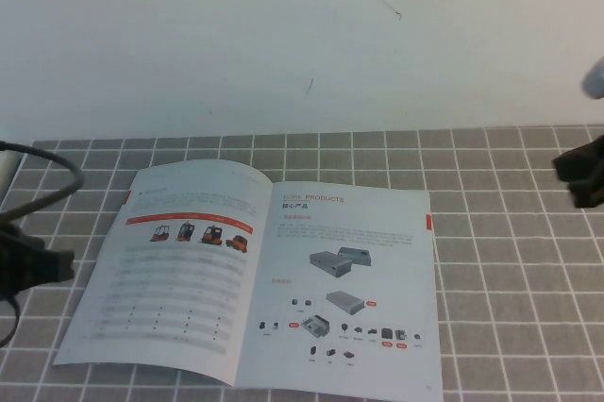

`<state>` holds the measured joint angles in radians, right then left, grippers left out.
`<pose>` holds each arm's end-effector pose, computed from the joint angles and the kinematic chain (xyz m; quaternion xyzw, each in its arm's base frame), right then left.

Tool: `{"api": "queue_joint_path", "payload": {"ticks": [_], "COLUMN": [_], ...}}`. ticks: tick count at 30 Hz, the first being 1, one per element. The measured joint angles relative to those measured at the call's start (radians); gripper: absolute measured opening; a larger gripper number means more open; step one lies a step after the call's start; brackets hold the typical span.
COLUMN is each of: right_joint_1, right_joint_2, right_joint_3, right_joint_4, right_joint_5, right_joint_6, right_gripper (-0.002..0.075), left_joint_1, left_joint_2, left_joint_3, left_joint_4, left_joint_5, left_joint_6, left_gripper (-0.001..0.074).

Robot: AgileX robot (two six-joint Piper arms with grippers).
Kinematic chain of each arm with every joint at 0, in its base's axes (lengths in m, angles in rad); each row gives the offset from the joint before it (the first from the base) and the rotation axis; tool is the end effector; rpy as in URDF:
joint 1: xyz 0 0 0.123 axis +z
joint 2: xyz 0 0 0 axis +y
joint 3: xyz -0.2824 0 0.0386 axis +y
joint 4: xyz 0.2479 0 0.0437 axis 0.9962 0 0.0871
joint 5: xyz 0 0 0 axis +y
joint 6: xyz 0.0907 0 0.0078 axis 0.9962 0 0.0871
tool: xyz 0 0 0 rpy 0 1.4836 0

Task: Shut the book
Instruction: 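Close the open booklet and leave it lying on the table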

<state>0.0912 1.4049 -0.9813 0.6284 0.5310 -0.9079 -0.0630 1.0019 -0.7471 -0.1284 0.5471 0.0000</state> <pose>0.2934 0.0541 0.2847 -0.2554 0.8777 0.0890 0.3955 0.1993 -0.0187 0.3021 -0.0074 0.9086 -0.0661 0.4124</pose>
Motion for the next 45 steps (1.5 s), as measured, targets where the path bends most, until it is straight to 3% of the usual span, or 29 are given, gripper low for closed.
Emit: {"api": "queue_joint_path", "payload": {"ticks": [9,18,35,41,45], "right_joint_1": [0.228,0.347,0.358,0.358,0.358], "right_joint_2": [0.346,0.572,0.628,0.628,0.628], "right_joint_3": [-0.138,-0.153,-0.167,-0.167,-0.167], "right_joint_4": [0.053,0.136,0.198,0.201,0.205], "right_joint_5": [-0.043,-0.190,-0.202,-0.203,-0.208], "right_joint_6": [-0.045,-0.040,-0.063,-0.071,-0.074], "right_gripper": [-0.0002,-0.0002,-0.0002,-0.0002,-0.0002], "left_joint_1": [0.005,0.126,0.138,0.138,0.138], "left_joint_2": [0.270,0.526,0.820,0.831,0.834], "left_joint_3": [-0.108,-0.213,-0.221,-0.228,-0.228], "left_joint_4": [-0.014,-0.025,-0.153,-0.241,-0.397], "left_joint_5": [-0.015,-0.037,-0.249,-0.240,-0.204], "left_joint_6": [0.012,0.017,0.094,0.094,0.126], "left_gripper": [-0.0002,-0.0002,-0.0002,-0.0002,-0.0002]}}
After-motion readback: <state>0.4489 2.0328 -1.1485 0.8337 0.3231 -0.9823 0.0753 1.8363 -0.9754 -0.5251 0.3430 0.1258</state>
